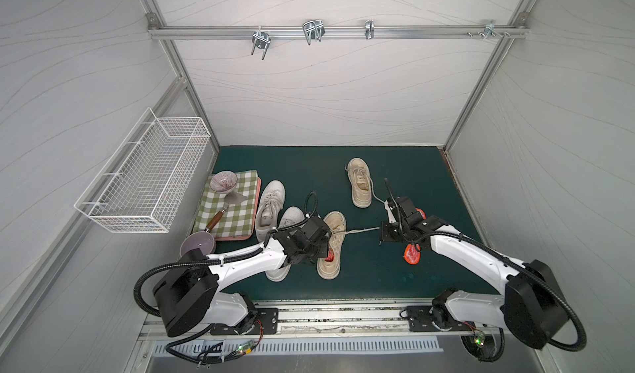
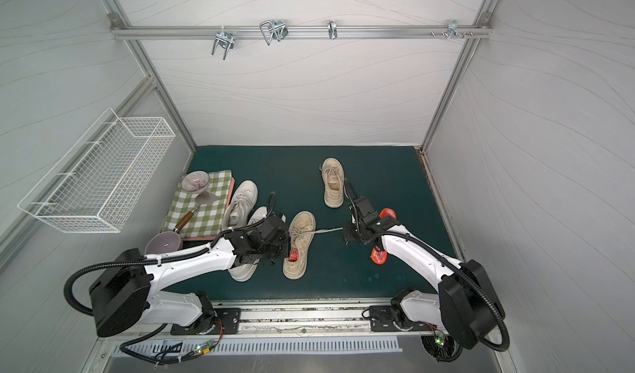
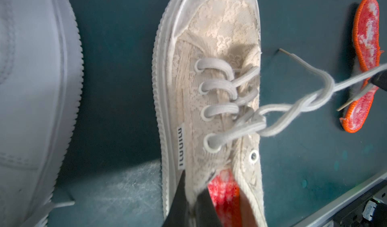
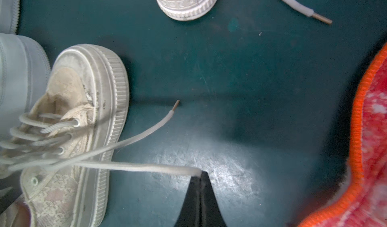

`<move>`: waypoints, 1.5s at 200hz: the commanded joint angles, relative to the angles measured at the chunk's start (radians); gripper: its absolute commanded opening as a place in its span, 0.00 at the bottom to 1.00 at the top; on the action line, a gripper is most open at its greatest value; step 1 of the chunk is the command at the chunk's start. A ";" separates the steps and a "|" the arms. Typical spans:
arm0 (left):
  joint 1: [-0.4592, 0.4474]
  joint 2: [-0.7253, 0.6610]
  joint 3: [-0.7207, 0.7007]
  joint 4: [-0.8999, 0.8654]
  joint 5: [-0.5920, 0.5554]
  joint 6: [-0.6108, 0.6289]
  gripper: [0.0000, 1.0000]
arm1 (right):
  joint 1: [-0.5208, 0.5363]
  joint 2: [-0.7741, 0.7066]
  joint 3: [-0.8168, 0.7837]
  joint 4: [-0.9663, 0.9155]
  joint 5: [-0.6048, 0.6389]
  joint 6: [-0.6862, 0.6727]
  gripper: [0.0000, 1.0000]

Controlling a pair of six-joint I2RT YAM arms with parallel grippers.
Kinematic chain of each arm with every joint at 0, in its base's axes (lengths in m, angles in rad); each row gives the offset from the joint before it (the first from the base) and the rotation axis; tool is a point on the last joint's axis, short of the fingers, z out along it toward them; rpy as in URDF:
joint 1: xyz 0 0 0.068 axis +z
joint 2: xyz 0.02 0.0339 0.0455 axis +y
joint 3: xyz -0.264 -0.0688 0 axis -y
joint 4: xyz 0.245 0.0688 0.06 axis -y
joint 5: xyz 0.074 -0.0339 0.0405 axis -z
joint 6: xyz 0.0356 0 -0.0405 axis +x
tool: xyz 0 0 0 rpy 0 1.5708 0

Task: Remove the insole from the shoe
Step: Untie the shoelace on the shoe.

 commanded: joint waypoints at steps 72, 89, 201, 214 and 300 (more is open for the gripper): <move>-0.024 0.064 0.122 0.084 0.020 0.004 0.00 | 0.272 -0.182 0.112 -0.044 0.142 -0.127 0.71; -0.032 0.076 0.139 0.087 0.026 0.007 0.00 | 0.318 -0.148 0.120 -0.003 0.121 -0.131 0.71; -0.074 0.089 0.147 0.114 0.050 -0.008 0.00 | 0.339 0.104 0.143 0.142 -0.001 -0.103 0.67; -0.075 0.086 0.147 0.115 0.049 -0.008 0.00 | 0.342 0.119 0.140 0.148 -0.002 -0.101 0.67; -0.084 0.077 0.129 0.147 0.068 -0.034 0.00 | 0.344 0.206 0.176 0.138 0.067 -0.074 0.63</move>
